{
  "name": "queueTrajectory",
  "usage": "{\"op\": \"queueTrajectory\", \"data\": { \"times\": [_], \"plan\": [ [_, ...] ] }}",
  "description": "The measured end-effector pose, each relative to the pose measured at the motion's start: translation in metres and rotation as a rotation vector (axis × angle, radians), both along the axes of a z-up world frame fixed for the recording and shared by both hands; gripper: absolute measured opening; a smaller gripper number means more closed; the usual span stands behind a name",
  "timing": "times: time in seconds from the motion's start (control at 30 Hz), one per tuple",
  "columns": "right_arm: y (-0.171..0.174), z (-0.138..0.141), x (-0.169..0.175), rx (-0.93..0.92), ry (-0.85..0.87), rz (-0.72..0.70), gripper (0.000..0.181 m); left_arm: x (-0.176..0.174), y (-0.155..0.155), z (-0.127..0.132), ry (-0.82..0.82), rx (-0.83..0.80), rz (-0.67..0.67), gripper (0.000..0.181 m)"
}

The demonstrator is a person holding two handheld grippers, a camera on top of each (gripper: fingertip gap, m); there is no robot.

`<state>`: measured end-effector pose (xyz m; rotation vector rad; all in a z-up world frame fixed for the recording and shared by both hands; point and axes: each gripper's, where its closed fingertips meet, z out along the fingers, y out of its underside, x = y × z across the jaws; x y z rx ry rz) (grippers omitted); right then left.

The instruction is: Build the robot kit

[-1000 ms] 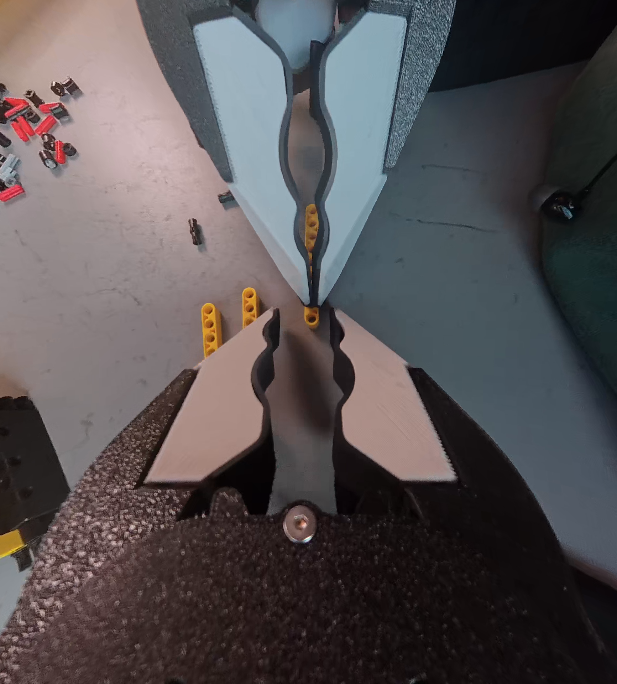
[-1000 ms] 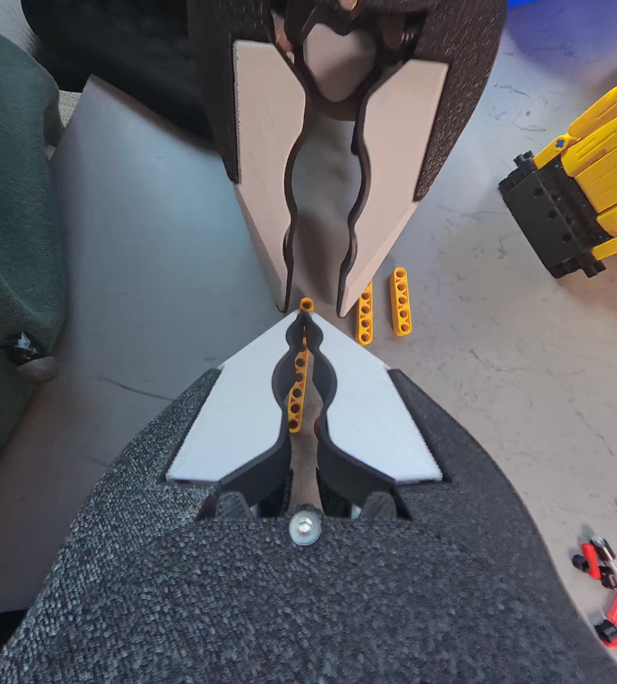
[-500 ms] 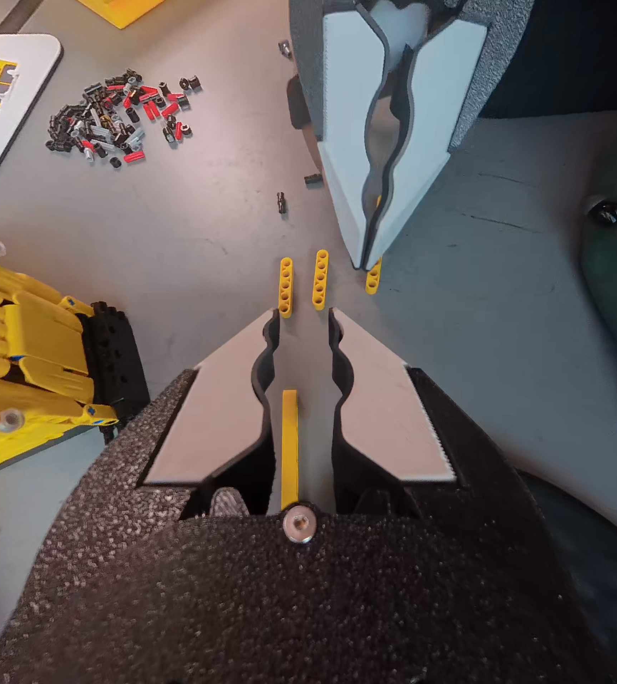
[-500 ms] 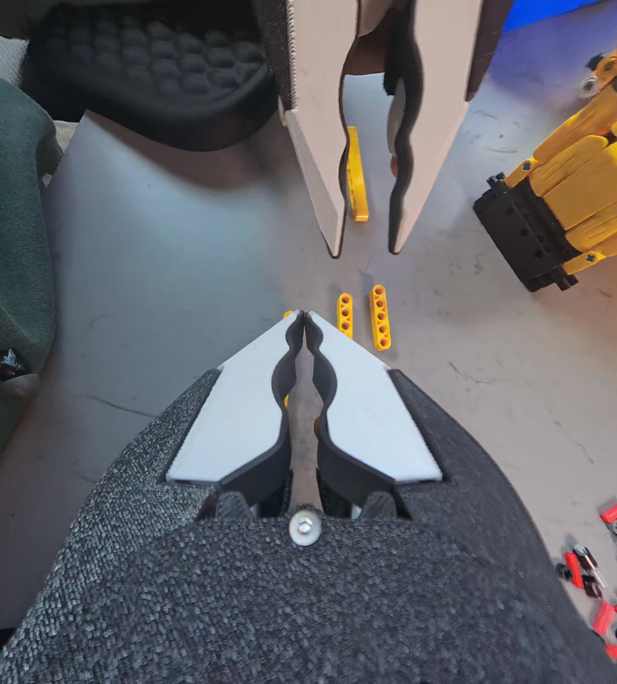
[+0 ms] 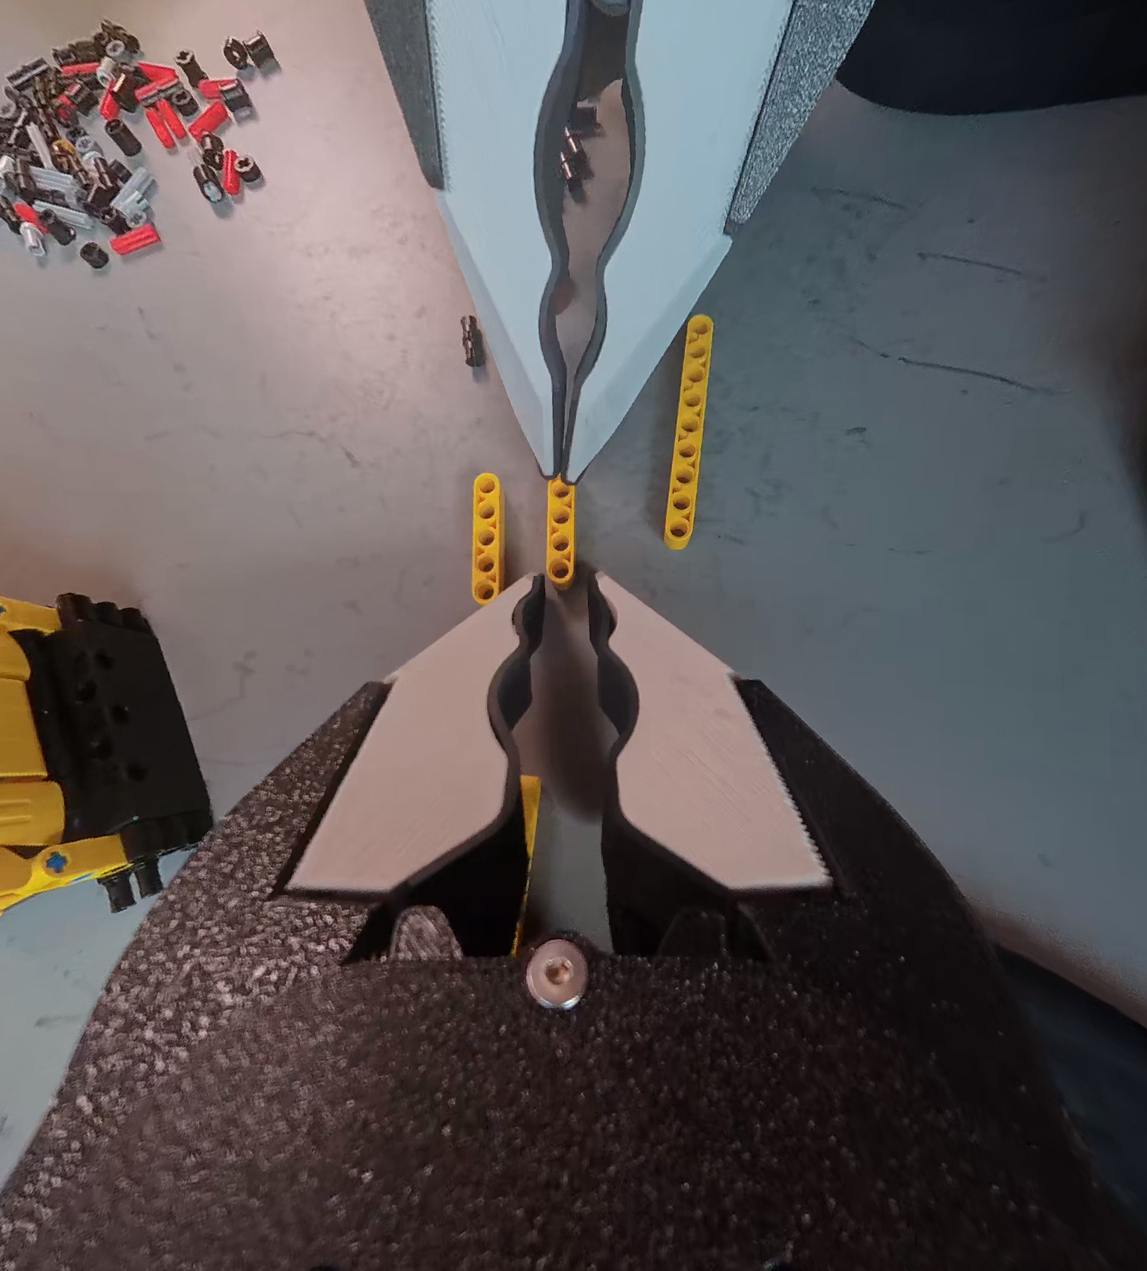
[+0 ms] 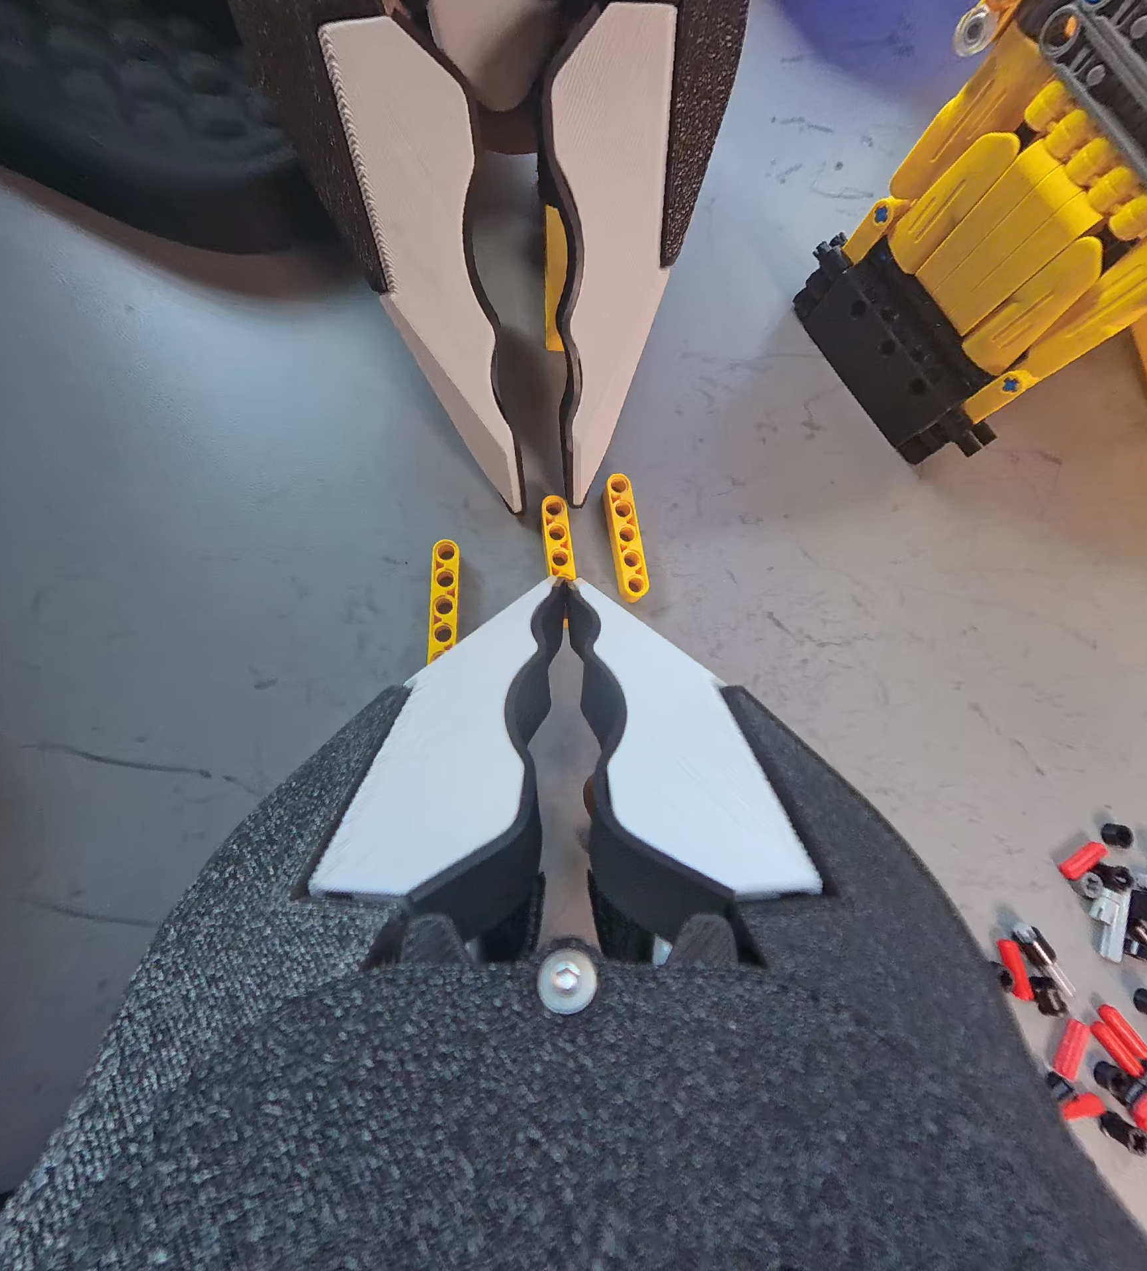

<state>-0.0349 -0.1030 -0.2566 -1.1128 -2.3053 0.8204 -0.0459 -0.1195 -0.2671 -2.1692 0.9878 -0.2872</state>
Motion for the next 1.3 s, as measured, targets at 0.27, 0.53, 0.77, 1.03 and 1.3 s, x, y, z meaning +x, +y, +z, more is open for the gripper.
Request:
{"op": "queueTrajectory", "data": {
  "times": [0.27,0.53,0.77,1.03,1.3],
  "plan": [
    [-0.005,0.003,-0.005,-0.011,0.011,0.017,0.000,0.002,0.001,-0.001,-0.003,0.001,-0.005,0.007],
    [-0.010,0.004,-0.010,-0.017,0.016,0.036,0.000,0.003,0.001,-0.001,-0.009,0.001,-0.004,0.007],
    [-0.016,0.004,-0.018,-0.004,0.031,0.055,0.000,0.002,0.001,-0.001,-0.016,-0.002,-0.002,0.007],
    [-0.009,0.018,-0.013,-0.047,0.074,0.030,0.007,-0.001,0.001,0.005,-0.031,0.022,0.002,0.021],
    [-0.002,0.007,0.047,-0.066,-0.059,0.034,0.017,-0.068,-0.041,0.021,-0.005,-0.075,0.129,0.036]
  ]
}}
